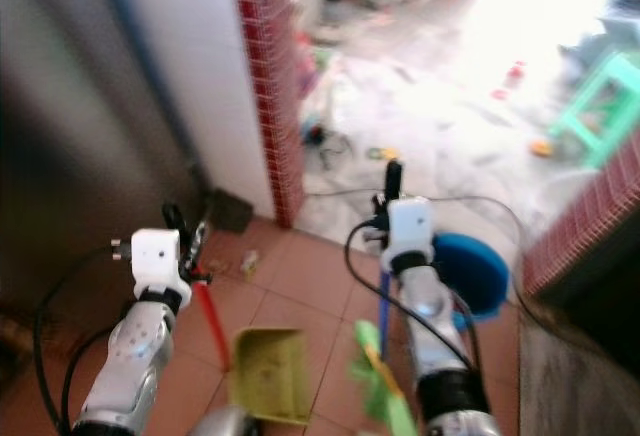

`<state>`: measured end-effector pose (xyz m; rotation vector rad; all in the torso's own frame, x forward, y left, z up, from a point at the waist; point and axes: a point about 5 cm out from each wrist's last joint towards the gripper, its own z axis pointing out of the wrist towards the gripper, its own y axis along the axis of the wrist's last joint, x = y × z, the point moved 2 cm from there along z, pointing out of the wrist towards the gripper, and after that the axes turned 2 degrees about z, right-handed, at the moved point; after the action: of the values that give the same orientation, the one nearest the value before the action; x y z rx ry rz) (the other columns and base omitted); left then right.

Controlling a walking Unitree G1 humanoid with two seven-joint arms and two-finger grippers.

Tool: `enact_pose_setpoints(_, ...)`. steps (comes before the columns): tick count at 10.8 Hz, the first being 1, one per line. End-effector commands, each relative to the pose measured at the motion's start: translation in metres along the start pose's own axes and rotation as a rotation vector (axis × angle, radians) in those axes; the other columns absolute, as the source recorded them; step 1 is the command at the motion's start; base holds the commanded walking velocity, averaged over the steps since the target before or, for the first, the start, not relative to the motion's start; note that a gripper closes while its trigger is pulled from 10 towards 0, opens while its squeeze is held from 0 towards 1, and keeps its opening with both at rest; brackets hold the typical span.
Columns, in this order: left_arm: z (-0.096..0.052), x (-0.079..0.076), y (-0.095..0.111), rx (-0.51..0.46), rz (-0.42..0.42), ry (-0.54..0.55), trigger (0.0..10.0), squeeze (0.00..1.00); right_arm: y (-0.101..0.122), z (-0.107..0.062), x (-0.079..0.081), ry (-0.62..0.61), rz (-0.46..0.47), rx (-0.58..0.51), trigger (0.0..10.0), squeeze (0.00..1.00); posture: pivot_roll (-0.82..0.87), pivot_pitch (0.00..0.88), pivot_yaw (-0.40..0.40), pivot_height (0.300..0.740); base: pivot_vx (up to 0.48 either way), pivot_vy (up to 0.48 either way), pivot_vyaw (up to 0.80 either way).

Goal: Sweep floor

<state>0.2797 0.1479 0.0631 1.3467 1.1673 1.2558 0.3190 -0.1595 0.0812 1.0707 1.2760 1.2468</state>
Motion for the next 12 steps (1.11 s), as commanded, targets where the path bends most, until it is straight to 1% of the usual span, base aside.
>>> enact_pose_setpoints(1,0.0023,0.0125,0.0089,-0.046,0.042,0.042,10.0,0.00,0.0164,0.0079,0.0093,0.022,0.008,-0.070,10.0,0.00,-0.04,0.000,0.030,0.740,0.000,0.000,0.80)
enact_pose_setpoints(6,-0.0002,0.0107,0.0053,-0.036,0.046,0.062,10.0,0.00,0.0172,0.0069,0.0129,0.034,0.007,-0.072,10.0,0.00,-0.04,0.000,0.030,0.740,0.000,0.000,0.80)
enact_pose_setpoints(7,-0.0001,0.0125,0.0054,-0.032,0.058,0.092,10.0,0.00,0.0184,0.0081,0.0134,0.038,0.007,-0.075,10.0,0.00,-0.04,0.000,0.029,0.740,0.000,0.000,0.80)
enact_pose_setpoints(9,-0.0011,0.0135,0.0045,-0.026,0.058,0.116,10.0,0.00,0.0187,0.0083,0.0136,0.043,0.008,-0.076,10.0,0.00,-0.04,0.000,0.029,0.740,0.000,0.000,0.80)
enact_pose_setpoints(11,-0.0006,0.0142,0.0059,-0.044,0.067,0.136,10.0,0.00,0.0187,0.0087,0.0138,0.047,0.007,-0.075,10.0,0.00,-0.04,0.000,0.029,0.740,0.000,0.000,0.80)
enact_pose_setpoints(12,0.0020,0.0153,0.0088,-0.062,0.077,0.128,10.0,0.00,0.0187,0.0090,0.0142,0.047,0.008,-0.074,10.0,0.00,-0.04,0.000,0.028,0.740,0.000,0.000,0.80)
